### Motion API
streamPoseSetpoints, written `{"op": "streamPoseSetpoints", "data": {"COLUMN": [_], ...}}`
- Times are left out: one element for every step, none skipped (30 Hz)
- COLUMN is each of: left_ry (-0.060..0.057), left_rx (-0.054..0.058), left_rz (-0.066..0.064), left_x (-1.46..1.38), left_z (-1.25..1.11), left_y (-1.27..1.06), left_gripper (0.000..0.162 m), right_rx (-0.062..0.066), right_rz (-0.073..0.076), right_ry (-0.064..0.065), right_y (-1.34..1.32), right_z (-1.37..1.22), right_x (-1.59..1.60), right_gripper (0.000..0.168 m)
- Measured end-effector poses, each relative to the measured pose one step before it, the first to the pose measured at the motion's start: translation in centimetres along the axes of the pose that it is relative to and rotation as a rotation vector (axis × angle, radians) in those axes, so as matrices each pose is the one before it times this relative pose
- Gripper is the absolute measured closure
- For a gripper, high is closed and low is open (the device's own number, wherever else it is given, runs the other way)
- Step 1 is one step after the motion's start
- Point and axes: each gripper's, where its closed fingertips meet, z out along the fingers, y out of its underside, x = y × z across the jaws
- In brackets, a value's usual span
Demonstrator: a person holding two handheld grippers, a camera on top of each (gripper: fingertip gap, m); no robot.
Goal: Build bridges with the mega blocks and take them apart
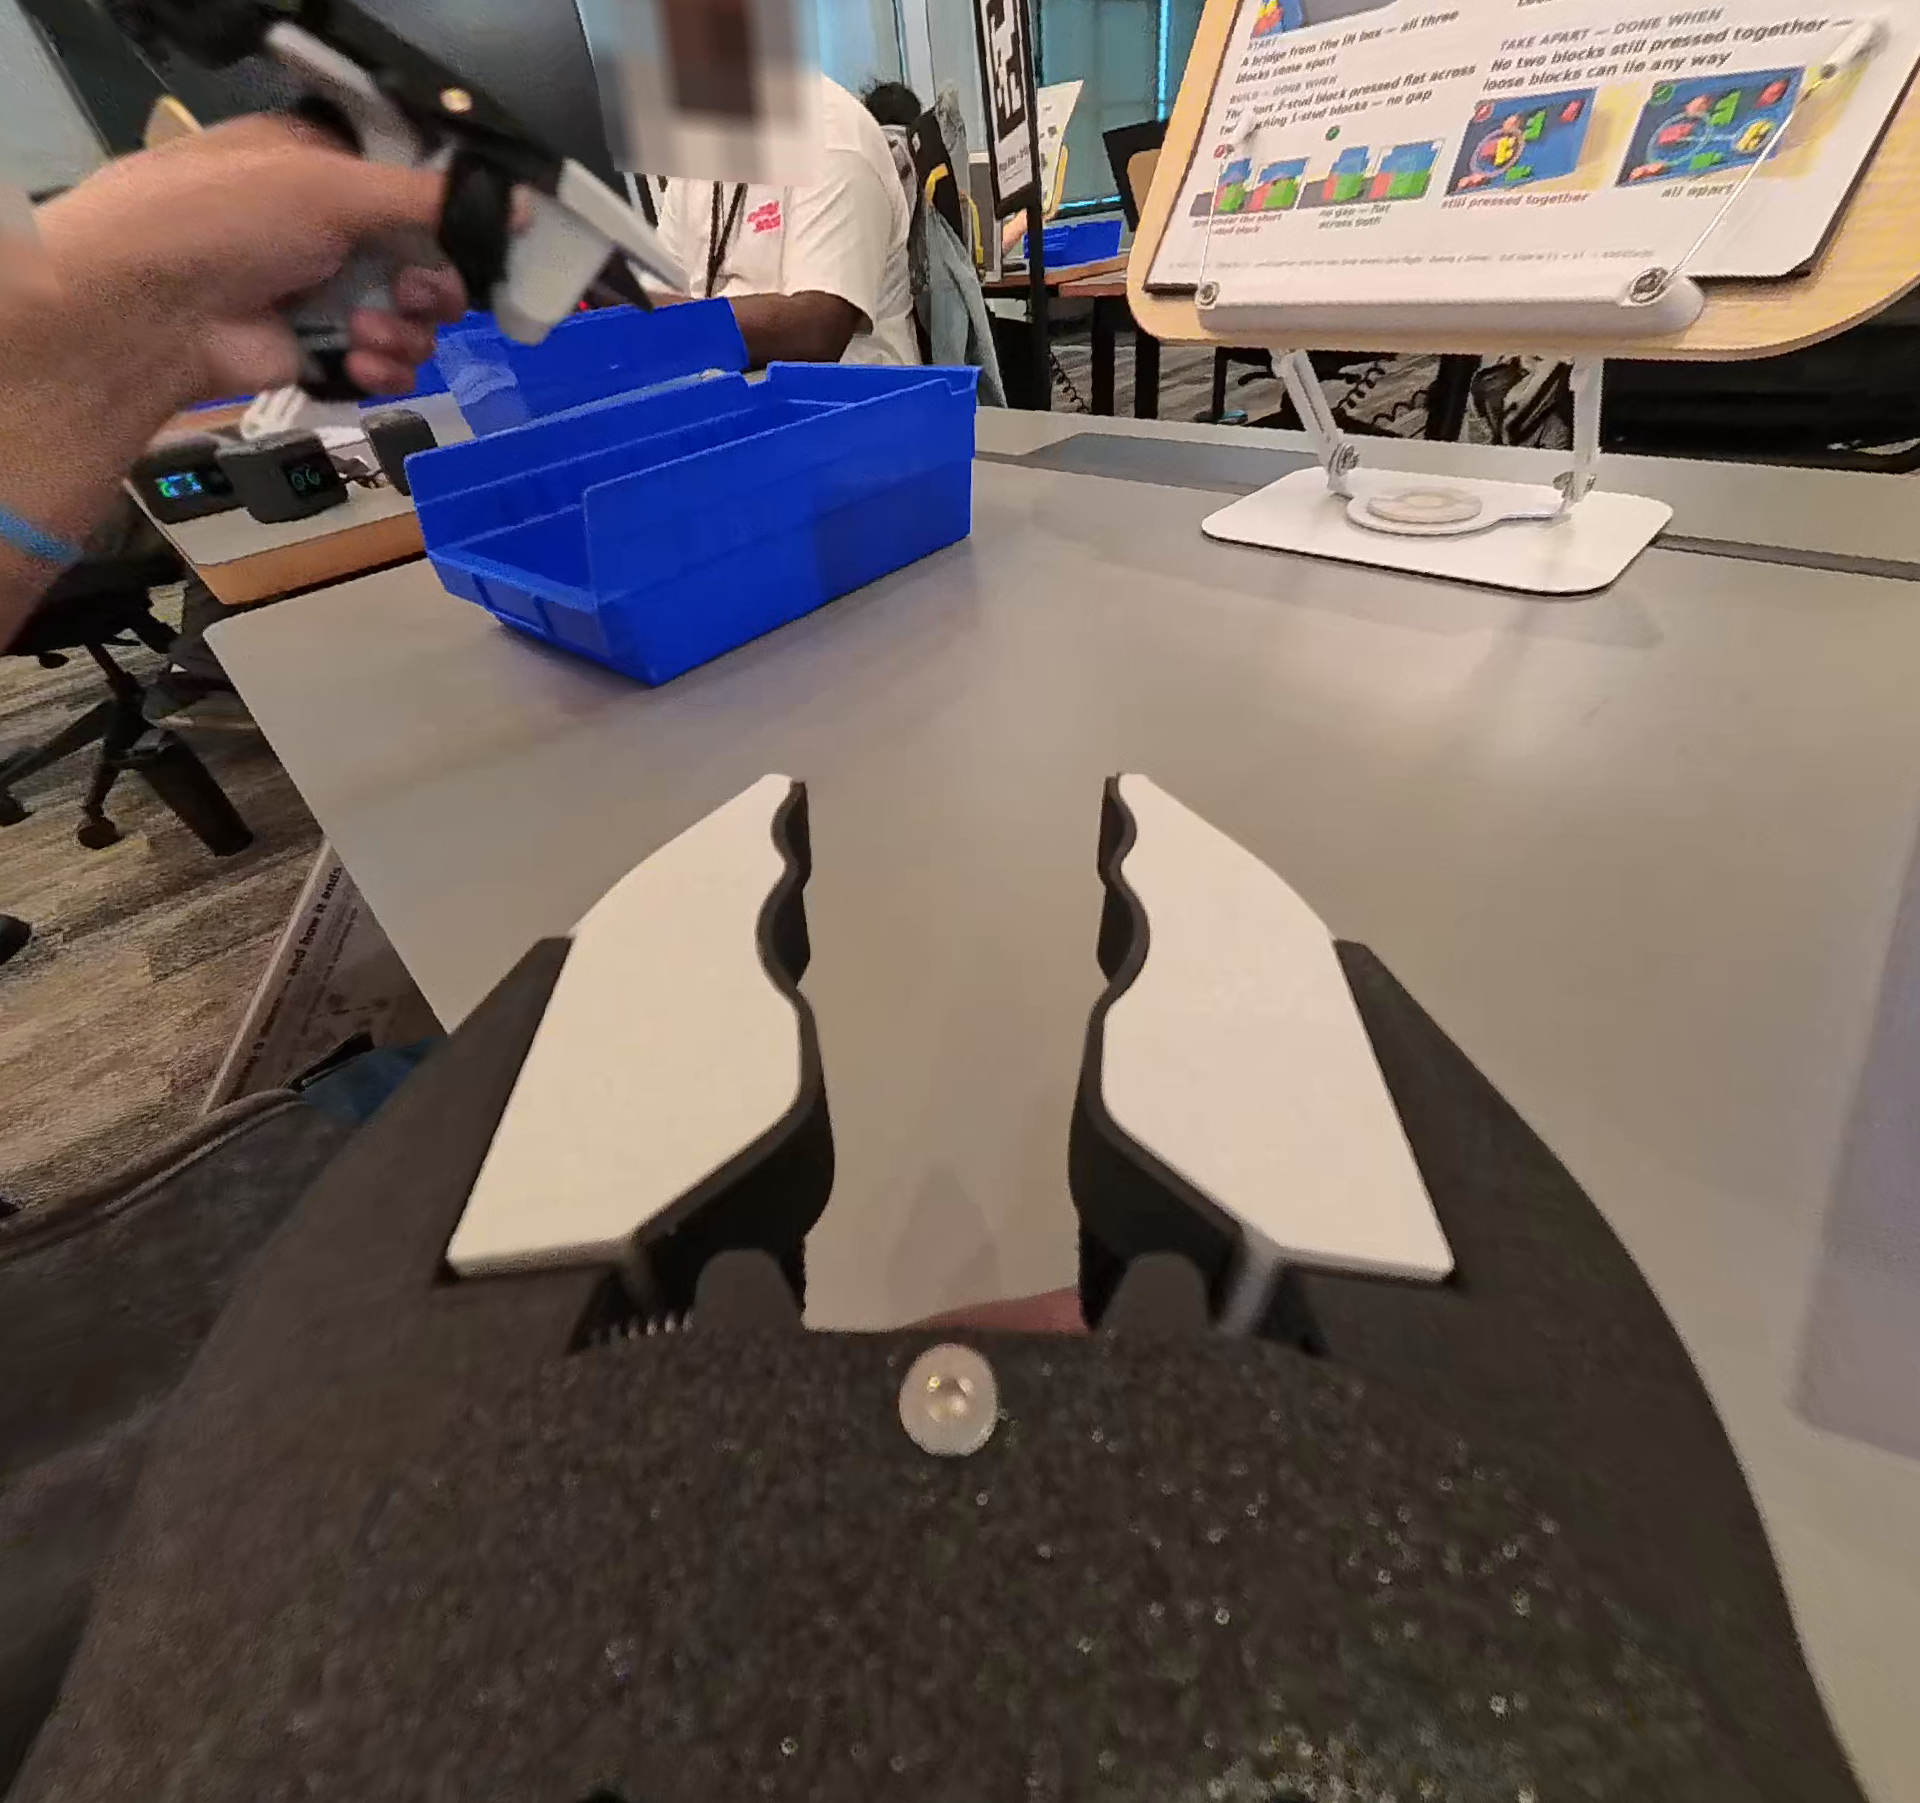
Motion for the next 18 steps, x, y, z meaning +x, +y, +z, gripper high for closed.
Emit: {"op": "streamPoseSetpoints", "data": {"left_ry": [-0.0032,-0.0057,-0.0189,-0.0241,-0.0169,-0.0095,-0.0045,-0.0069,-0.0198,-0.0307,-0.0273,-0.0148,-0.0092,-0.016,-0.0189,-0.0129,0.0031,0.013], "left_rx": [-0.0469,-0.0273,-0.0172,-0.0342,-0.0473,-0.0457,-0.0467,-0.0448,-0.0389,-0.0233,-0.0123,-0.0261,-0.0474,-0.0581,-0.0509,-0.0345,-0.0229,-0.0089], "left_rz": [-0.0264,-0.0204,-0.0246,-0.0226,-0.0183,-0.0214,-0.0201,-0.0112,-0.0026,-0.001,-0.006,-0.0059,-0.0004,0.0034,0.0045,0.0022,0.0011,-0.0018], "left_x": [-0.574,-0.455,-0.602,-0.629,-0.487,-0.341,-0.214,-0.155,-0.284,-0.431,-0.388,-0.188,-0.03,-0.084,-0.093,-0.024,0.156,0.247], "left_z": [1.243,1.15,1.093,1.106,1.084,1.05,0.992,0.931,0.804,0.59,0.489,0.525,0.648,0.748,0.73,0.623,0.511,0.317], "left_y": [-0.312,-0.417,-0.354,0.021,0.287,0.313,0.32,0.29,0.169,-0.057,-0.221,-0.051,0.238,0.447,0.406,0.299,0.257,0.162], "left_gripper": [0.098,0.101,0.103,0.103,0.103,0.102,0.101,0.1,0.1,0.101,0.102,0.102,0.101,0.103,0.107,0.113,0.125,0.126], "right_rx": [-0.0046,0.0062,0.0045,-0.0036,-0.004,0.0003,0.0005,-0.0011,0.0011,0.0036,0.0032,0.0005,-0.0013,-0.003,-0.0051,-0.0063,-0.0068,-0.0025], "right_rz": [0.0053,0.0092,0.0092,0.009,0.0077,0.0067,0.0081,0.0078,0.0069,0.0097,0.0136,0.0147,0.0126,0.0104,0.0094,0.0076,0.0067,0.0047], "right_ry": [-0.0023,-0.0031,-0.0056,-0.0042,-0.0016,-0.0024,-0.0009,-0.0006,0.0001,0.0023,-0.0013,-0.0068,-0.0071,-0.0026,-0.0045,-0.0103,-0.005,0.003], "right_y": [0.081,-0.079,-0.062,0.045,0.053,0.003,-0.002,0.007,-0.024,-0.063,-0.068,-0.016,0.033,0.058,0.082,0.078,0.054,-0.006], "right_z": [-0.04,-0.109,-0.099,-0.068,-0.079,-0.111,-0.133,-0.132,-0.134,-0.123,-0.109,-0.056,-0.028,0.004,0.029,0.009,-0.027,-0.077], "right_x": [0.1,0.074,0.042,0.064,0.08,0.066,0.096,0.097,0.124,0.164,0.122,0.062,0.068,0.147,0.118,0.047,0.121,0.237], "right_gripper": [0.115,0.115,0.115,0.115,0.115,0.115,0.115,0.115,0.115,0.115,0.115,0.115,0.115,0.116,0.116,0.116,0.116,0.116]}}
